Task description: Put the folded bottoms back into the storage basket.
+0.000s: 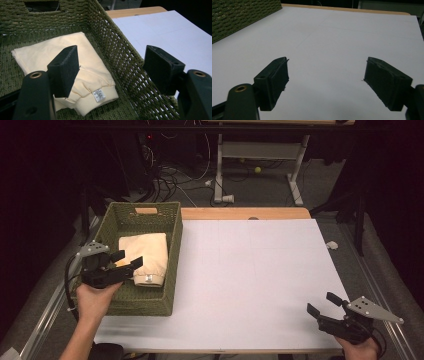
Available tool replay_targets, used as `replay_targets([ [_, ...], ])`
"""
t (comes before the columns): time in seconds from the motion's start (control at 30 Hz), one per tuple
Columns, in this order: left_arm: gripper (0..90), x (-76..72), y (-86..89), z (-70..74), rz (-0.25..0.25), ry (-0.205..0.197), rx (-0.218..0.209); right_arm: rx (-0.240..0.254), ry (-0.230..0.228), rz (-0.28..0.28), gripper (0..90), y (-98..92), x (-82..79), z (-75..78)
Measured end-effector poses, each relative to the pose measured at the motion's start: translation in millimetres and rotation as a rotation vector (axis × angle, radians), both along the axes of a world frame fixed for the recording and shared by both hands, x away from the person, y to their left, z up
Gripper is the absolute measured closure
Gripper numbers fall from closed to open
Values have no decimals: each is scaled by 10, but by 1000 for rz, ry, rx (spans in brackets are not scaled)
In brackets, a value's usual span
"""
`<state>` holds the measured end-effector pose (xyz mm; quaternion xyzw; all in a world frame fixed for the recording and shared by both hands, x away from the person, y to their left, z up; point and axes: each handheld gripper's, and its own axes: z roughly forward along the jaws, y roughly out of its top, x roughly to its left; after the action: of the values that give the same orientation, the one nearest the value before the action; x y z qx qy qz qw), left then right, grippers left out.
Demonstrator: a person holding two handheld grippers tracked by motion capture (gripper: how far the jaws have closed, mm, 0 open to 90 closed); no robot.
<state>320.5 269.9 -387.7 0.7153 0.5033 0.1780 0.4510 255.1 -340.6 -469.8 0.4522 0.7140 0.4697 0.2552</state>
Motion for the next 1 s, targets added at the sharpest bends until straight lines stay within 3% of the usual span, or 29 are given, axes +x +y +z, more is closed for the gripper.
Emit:
replay_targets([
  [1.0, 271, -293, 208, -82, 44, -34, -26, -3, 1, -1, 205, 2, 2, 0],
])
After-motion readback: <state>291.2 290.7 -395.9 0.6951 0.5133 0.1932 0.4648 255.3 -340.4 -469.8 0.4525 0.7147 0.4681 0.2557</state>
